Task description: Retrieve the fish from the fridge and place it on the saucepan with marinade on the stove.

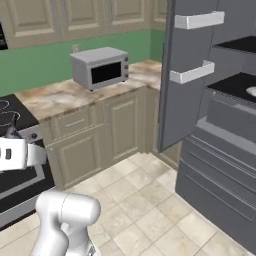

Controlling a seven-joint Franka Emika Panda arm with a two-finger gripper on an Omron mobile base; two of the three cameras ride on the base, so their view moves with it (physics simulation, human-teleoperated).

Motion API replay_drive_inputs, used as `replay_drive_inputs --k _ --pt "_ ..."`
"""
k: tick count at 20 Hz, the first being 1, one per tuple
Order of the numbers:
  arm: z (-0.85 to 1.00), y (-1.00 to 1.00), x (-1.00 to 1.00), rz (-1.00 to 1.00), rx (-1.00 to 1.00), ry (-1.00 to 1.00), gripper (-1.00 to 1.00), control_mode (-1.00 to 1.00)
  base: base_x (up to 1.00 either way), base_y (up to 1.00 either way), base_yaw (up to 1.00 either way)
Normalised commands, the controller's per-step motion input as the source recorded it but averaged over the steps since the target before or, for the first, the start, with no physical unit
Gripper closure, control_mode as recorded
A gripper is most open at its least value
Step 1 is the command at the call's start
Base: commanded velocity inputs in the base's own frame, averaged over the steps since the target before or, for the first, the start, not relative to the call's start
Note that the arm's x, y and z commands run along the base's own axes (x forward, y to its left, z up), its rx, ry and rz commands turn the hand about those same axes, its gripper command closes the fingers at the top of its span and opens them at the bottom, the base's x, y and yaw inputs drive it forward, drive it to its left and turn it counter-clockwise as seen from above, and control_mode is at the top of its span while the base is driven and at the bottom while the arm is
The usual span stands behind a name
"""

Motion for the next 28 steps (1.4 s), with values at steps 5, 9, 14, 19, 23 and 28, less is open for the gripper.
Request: replay_drive_inputs --k 5,9,14,19,23,28 --pt "0.00 0.00 0.00 0.00 0.00 0.00 1.00 1.00 -0.29 0.30 0.32" --pt "0.00 0.00 0.00 0.00 0.00 0.00 1.00 1.00 -0.31 0.32 0.34" --pt "0.00 0.00 0.00 0.00 0.00 0.00 1.00 1.00 -0.24 0.37 0.37" --pt "0.00 0.00 0.00 0.00 0.00 0.00 1.00 1.00 -0.16 0.42 0.40" --pt "0.00 0.00 0.00 0.00 0.00 0.00 1.00 1.00 -0.11 0.43 0.40" --pt "0.00 0.00 0.00 0.00 0.00 0.00 1.00 1.00 -0.02 0.36 0.38"
